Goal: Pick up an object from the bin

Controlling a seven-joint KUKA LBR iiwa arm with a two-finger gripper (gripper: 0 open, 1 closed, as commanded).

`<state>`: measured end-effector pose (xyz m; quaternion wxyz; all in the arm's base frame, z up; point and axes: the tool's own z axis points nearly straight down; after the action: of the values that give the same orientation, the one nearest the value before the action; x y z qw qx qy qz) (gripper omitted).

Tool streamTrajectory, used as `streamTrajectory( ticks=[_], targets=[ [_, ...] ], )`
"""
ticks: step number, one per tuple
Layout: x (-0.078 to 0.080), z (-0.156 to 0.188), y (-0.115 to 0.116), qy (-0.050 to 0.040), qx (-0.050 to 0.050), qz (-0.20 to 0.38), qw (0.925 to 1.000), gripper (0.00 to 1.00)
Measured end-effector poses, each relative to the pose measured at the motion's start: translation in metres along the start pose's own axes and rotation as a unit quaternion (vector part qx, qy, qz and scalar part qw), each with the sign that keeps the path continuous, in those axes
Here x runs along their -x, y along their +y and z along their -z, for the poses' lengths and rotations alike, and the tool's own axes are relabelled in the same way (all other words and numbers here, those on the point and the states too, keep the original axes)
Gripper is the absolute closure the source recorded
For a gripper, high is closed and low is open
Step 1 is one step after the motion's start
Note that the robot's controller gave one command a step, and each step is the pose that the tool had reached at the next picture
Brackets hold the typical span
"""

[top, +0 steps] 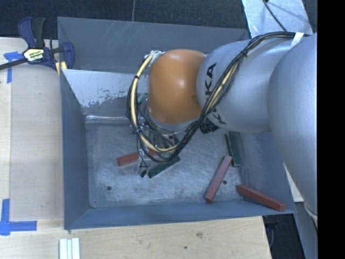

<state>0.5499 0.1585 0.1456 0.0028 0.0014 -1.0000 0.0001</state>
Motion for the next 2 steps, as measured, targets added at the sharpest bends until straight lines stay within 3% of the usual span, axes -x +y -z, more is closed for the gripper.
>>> streamTrajectory(
  ticks=[1,2],
  targets=[
    [0.01,-0.08,-0.003,-0.0007,-0.001,0.014,0.9999,0.0],
    [0.045,-0.075,-0.085,-0.006,-0.002,0.038,0.9993,0.0]
  ],
)
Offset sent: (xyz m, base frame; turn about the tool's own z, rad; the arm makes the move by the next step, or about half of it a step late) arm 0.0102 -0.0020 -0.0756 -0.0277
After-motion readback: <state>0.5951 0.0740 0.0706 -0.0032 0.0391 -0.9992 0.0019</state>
